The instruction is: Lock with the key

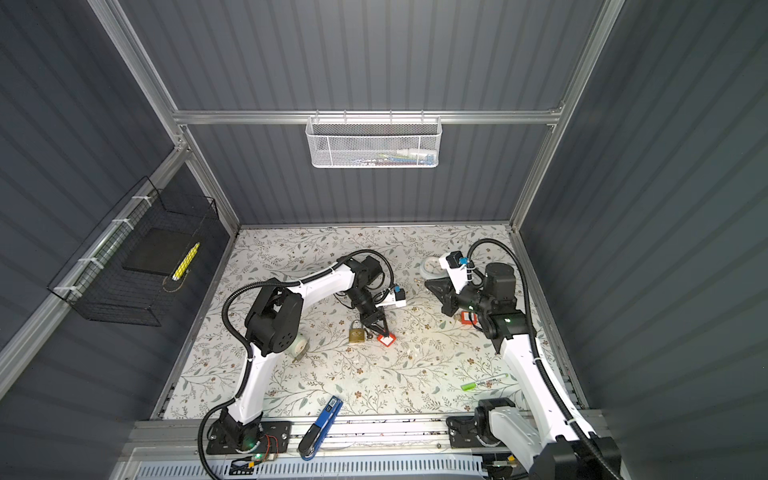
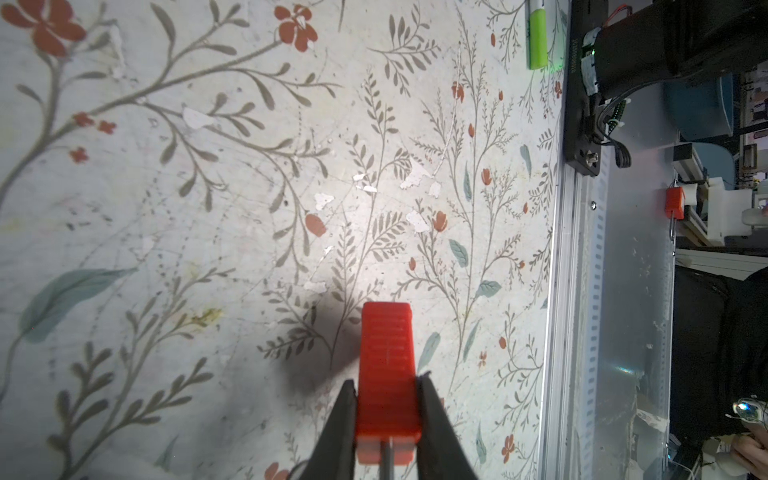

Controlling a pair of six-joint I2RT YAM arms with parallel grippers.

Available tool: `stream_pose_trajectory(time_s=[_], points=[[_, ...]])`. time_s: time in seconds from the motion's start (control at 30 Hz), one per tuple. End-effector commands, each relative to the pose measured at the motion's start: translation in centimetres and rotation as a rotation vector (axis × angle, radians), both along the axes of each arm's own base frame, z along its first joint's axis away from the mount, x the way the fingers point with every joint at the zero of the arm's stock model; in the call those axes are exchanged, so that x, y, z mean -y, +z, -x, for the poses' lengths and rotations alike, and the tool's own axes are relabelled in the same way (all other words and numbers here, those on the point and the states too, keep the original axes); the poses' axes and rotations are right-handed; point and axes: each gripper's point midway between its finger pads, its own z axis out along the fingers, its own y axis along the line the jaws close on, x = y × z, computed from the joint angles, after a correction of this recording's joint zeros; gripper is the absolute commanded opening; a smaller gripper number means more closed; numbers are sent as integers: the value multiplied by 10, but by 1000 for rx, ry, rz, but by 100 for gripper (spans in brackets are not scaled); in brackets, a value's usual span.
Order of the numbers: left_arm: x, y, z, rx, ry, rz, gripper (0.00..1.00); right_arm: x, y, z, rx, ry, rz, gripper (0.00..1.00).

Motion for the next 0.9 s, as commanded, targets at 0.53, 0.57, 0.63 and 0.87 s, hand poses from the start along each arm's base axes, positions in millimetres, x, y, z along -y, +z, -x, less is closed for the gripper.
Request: stream_pose_trajectory(time_s=[0.53, 0.57, 0.63, 0.87], points=[[14, -21, -24, 27, -20, -40, 36, 4, 0, 9, 8, -2, 25, 0], [14, -21, -26, 31, -18, -44, 38, 4, 0, 9, 7, -4, 27, 0], [15, -20, -28, 48, -17, -42, 43, 5, -1, 10, 5, -4, 28, 0], [23, -10, -49, 169, 17, -9, 53, 5, -1, 11, 1, -5, 24, 0]])
